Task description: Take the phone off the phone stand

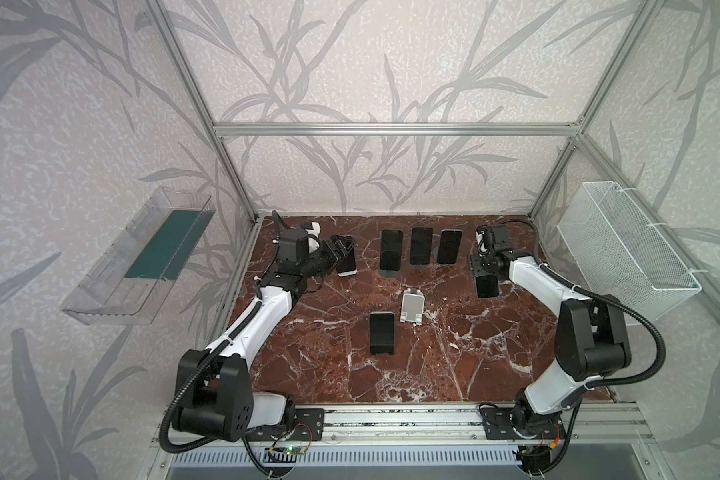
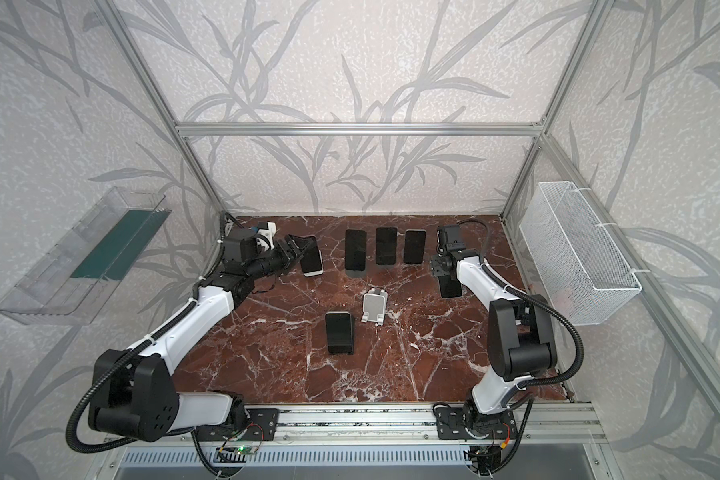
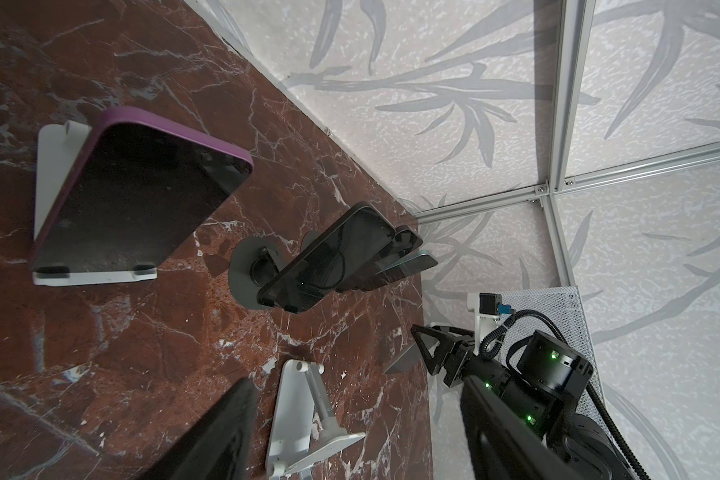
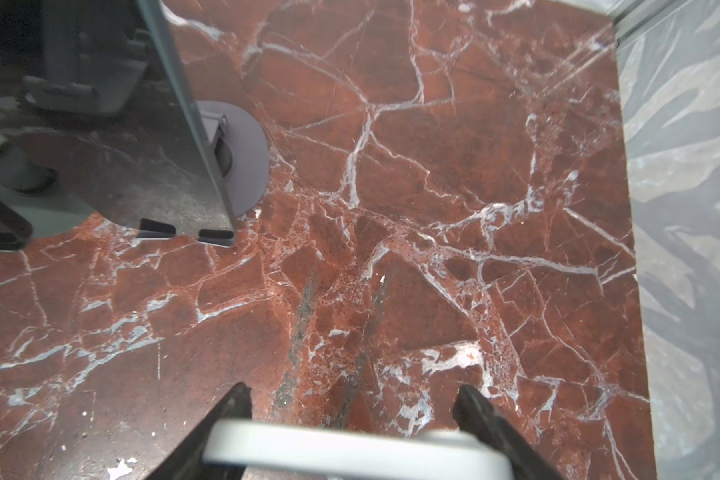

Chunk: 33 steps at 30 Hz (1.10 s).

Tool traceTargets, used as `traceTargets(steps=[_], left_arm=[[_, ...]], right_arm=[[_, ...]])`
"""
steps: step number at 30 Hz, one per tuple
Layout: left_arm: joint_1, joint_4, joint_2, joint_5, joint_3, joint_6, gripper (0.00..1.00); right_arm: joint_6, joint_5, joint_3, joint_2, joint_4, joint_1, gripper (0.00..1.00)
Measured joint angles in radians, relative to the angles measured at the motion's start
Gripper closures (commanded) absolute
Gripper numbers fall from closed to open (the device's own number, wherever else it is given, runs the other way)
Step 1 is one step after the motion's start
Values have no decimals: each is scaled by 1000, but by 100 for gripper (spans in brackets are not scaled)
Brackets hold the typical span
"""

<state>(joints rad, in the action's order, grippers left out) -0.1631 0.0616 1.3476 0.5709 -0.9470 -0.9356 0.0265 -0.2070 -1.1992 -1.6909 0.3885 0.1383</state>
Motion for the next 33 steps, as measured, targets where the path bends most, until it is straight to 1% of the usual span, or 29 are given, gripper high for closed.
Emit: traceTargets(steps=[7,13,16,18,23,27,33], left_arm=[[0,-1,0,-2,0,1,28],[0,-1,0,-3,0,4,28],[0,-1,0,-4,0,5,29],[0,-1,0,-5,0,6,32],[-1,-3,0,-20,0,18,32],[-1,-6,0,-27,0,24,32],[-1,-6,0,-27,0,23,32]], right_arm=[[29,52,-85,-73,119,-44,37],[34,117,-158,-113,208,-83,38],[34,133,-184,-143,236,-84,37],[35,143,-190,-163,254,-84,37],[54,155,-241,-223,325,-84,37],[57,174,-301,-262,345,-85,36],[56,190,-314,-270,359,-87,36]])
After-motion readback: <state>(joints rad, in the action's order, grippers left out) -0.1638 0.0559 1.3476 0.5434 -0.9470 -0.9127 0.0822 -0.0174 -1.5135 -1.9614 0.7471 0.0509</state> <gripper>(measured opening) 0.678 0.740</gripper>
